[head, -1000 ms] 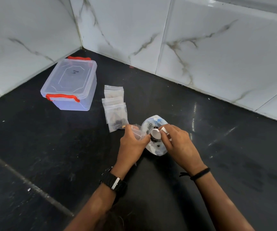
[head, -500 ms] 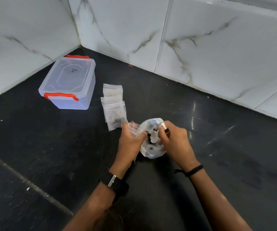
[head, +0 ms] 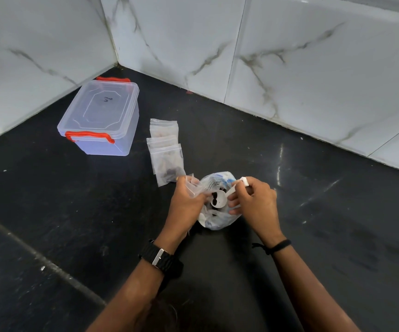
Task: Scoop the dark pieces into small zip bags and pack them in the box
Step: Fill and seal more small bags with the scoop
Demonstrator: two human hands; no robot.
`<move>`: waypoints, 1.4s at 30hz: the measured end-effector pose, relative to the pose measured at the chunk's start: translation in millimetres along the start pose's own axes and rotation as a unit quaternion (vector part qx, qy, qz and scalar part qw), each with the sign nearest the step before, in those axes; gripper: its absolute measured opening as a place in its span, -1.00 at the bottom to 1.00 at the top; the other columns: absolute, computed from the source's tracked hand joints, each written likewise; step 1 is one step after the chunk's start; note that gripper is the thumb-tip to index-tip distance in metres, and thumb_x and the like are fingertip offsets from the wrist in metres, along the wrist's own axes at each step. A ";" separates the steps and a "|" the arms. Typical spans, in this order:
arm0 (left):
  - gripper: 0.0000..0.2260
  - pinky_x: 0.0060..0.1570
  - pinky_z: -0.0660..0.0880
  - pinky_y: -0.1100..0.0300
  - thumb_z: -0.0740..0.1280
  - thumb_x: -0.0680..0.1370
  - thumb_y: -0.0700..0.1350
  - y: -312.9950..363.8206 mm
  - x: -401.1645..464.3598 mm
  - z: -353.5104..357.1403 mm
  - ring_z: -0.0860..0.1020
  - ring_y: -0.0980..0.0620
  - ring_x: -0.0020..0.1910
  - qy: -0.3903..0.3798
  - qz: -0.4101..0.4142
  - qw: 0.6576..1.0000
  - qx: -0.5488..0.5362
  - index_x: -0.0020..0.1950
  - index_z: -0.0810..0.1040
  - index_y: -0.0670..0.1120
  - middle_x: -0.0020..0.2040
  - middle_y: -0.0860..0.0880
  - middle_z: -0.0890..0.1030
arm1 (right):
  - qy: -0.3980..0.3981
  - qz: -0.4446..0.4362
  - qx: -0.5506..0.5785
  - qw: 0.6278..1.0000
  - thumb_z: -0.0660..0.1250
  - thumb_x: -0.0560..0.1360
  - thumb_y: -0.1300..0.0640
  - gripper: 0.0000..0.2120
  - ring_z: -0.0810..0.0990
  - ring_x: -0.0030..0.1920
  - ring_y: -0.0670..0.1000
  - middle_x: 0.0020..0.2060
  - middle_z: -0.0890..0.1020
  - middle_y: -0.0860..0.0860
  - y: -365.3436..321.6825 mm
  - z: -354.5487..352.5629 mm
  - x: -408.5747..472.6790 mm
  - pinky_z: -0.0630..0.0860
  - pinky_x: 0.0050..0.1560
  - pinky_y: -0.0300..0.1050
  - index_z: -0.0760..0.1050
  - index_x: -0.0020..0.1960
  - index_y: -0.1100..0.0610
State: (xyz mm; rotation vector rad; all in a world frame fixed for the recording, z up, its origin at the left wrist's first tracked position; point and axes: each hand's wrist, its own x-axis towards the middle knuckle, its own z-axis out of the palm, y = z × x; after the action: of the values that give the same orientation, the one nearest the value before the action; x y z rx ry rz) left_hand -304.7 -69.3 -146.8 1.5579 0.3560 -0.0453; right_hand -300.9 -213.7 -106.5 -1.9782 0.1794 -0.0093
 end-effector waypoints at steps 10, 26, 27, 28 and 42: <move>-0.69 0.07 0.57 -0.01 0.47 0.42 -0.17 5.4 0.7 -1.4 0.61 -0.02 0.00 -0.032 0.024 0.997 0.058 0.06 0.42 -0.01 -0.01 -0.05 0.60 | -0.008 0.038 0.082 0.996 0.20 0.57 0.22 -0.77 0.63 -0.43 0.06 -0.38 0.65 0.16 -2.2 -5.4 -1.3 0.59 -0.43 -0.14 0.56 -0.18 0.26; -0.68 -0.12 0.47 0.38 0.47 0.45 -0.08 10.9 -13.0 -4.0 0.57 0.12 -0.03 0.081 0.145 0.969 0.181 0.09 0.39 0.05 0.03 0.07 0.57 | 0.000 0.067 0.130 0.989 0.13 0.52 0.31 -0.76 0.64 -0.39 0.11 -0.38 0.66 0.18 -2.4 -21.7 -1.6 0.57 -0.39 -0.16 0.55 -0.16 0.35; -0.68 -0.09 0.49 0.34 0.47 0.45 -0.08 10.4 -12.9 -4.3 0.57 0.11 -0.02 0.083 0.146 0.969 0.183 0.08 0.39 0.06 0.03 0.08 0.57 | -0.001 0.071 0.138 0.988 0.13 0.51 0.31 -0.76 0.64 -0.38 0.13 -0.37 0.66 0.19 -3.0 -22.7 -1.9 0.59 -0.37 -0.14 0.56 -0.16 0.35; -0.69 -0.06 0.51 0.27 0.47 0.44 -0.07 10.8 -12.7 -5.0 0.57 0.10 -0.01 0.085 0.149 0.968 0.184 0.08 0.40 0.06 0.02 0.08 0.57 | -0.001 0.070 0.141 0.988 0.13 0.51 0.32 -0.76 0.64 -0.38 0.13 -0.37 0.66 0.21 -4.3 -24.6 -2.5 0.60 -0.35 -0.12 0.56 -0.17 0.35; -0.64 -0.01 0.50 0.15 0.51 0.38 0.01 20.5 -18.3 -7.4 0.50 0.10 -0.01 0.095 0.217 0.952 0.192 0.03 0.40 0.07 -0.07 0.19 0.48 | -0.061 -0.293 -0.044 0.953 0.29 0.55 0.11 -0.82 0.65 -0.23 -0.13 -0.16 0.69 -0.02 -43.8 -15.6 -33.5 0.59 -0.19 -0.23 0.58 0.10 0.11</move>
State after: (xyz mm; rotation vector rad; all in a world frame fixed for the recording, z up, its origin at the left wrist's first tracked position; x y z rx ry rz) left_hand -318.3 -65.1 -122.2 2.0053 0.1507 0.4024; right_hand -330.0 -206.3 -57.7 -2.0473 -0.5003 -0.2675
